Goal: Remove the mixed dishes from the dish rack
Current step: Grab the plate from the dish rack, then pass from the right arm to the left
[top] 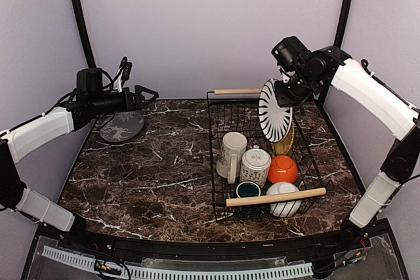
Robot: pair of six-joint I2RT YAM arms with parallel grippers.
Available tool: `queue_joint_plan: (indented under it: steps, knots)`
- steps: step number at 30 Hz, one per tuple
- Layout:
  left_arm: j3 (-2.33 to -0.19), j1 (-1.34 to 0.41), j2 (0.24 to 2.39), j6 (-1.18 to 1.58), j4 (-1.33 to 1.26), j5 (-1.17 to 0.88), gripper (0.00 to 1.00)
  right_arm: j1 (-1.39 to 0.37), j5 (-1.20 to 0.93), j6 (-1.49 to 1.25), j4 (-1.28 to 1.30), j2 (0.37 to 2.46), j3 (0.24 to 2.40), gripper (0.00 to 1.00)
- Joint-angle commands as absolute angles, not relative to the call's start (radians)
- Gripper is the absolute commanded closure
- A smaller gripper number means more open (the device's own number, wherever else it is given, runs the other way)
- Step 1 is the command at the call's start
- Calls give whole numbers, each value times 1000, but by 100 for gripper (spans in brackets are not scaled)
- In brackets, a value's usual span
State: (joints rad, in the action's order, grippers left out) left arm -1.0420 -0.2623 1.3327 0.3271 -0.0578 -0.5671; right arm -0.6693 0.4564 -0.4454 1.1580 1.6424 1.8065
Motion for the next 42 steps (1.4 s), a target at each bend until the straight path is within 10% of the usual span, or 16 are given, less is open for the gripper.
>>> queue_joint_plan:
  steps: [1, 18, 31, 42]
  knots:
    - [-1066, -269, 1355, 395, -119, -702, 1, -634, 363, -436, 1001, 1540, 1827, 100]
    - [-1049, -346, 1437, 601, -340, -906, 4, -567, -347, -713, 286, 1480, 1588, 100]
    - [-1088, -359, 1495, 587, -206, -861, 14, -633, -502, -893, -66, 1611, 1498, 100]
    - [-1055, -359, 1519, 675, -332, -913, 53, -687, -545, -952, -250, 1706, 1473, 100]
